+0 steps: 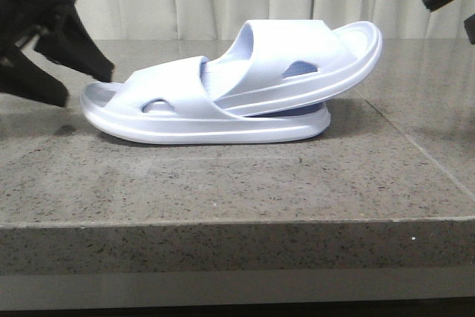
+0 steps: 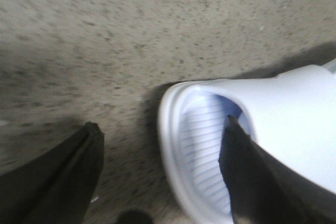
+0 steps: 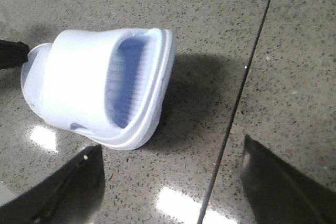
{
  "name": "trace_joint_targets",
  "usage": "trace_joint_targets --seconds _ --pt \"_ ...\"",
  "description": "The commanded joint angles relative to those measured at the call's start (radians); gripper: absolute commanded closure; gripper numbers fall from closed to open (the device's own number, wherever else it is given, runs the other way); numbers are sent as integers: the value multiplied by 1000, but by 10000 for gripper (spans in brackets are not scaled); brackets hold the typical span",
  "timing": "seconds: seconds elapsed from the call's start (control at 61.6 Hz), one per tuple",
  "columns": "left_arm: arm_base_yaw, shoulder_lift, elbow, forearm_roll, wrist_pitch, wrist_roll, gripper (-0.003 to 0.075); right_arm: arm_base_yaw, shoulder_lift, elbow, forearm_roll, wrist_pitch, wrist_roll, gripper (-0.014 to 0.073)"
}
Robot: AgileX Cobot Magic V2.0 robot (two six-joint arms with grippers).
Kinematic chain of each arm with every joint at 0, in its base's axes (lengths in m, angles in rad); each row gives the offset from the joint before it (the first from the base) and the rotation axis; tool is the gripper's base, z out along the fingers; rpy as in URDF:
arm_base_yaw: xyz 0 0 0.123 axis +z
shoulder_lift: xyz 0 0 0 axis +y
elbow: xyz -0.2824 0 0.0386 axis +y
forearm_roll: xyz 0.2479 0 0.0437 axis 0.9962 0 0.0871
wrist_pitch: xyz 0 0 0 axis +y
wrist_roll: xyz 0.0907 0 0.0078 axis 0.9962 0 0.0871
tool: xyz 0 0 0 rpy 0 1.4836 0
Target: Insert blue slippers together front up
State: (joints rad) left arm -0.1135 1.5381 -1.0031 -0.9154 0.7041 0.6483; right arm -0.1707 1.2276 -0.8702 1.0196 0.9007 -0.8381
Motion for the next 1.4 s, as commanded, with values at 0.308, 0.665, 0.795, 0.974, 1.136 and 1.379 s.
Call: trace_joint_targets --seconds 0.308,0.665,0.795,0.974,1.136,1.379 --pt "3 -360 -79 783 114 -559 247 72 -284 -25 -424 15 370 33" --pt "3 -671 124 968 143 -688 247 189 -536 -16 -967 181 784 33" --pt "3 -760 179 973 129 -688 247 189 -636 16 -965 190 784 33" --pt "3 -831 218 973 113 -688 248 189 -741 65 -959 169 784 33" --pt "3 -838 243 960 58 -688 247 189 -790 104 -951 142 784 33" --pt "3 -838 252 943 9 -688 307 189 -792 110 -950 132 784 51"
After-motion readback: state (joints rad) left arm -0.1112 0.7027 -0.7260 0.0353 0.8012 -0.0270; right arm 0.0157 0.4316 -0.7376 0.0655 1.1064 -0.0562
